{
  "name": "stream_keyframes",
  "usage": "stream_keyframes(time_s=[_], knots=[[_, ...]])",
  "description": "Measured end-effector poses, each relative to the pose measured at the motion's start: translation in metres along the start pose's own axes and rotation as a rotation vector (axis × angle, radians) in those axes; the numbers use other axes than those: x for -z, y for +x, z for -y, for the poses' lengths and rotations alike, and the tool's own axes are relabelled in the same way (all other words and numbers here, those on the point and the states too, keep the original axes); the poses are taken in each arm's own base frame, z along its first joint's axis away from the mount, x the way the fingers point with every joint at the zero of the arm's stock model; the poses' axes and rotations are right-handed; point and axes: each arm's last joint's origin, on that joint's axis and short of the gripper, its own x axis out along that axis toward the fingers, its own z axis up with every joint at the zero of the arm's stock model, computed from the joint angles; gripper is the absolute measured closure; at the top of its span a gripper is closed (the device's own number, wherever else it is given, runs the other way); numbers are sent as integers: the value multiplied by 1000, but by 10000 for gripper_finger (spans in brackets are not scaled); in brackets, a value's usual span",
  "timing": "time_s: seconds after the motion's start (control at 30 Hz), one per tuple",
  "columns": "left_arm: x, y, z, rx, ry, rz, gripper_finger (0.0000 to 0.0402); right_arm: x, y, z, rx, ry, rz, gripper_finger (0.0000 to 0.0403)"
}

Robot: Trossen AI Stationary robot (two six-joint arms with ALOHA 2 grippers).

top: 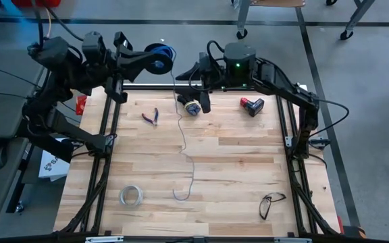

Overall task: Coil cords
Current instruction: Coil the blue wire onto the black spool

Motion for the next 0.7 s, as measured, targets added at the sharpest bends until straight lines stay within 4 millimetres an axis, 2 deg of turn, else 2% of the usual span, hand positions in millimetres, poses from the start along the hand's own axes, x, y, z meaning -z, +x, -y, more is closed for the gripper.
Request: stream_keyframes(time_s=[0.1,0.4,0.7], knots=[[-1,-1,0,0,-14,5,401,1,0,3,35,-34,-7,192],[1,2,0,0,-51,0,401,-1,0,-3,-80,4,14,192],[5,9,2,36,-80,7,401,-2,0,-3,-68,4,21,192]])
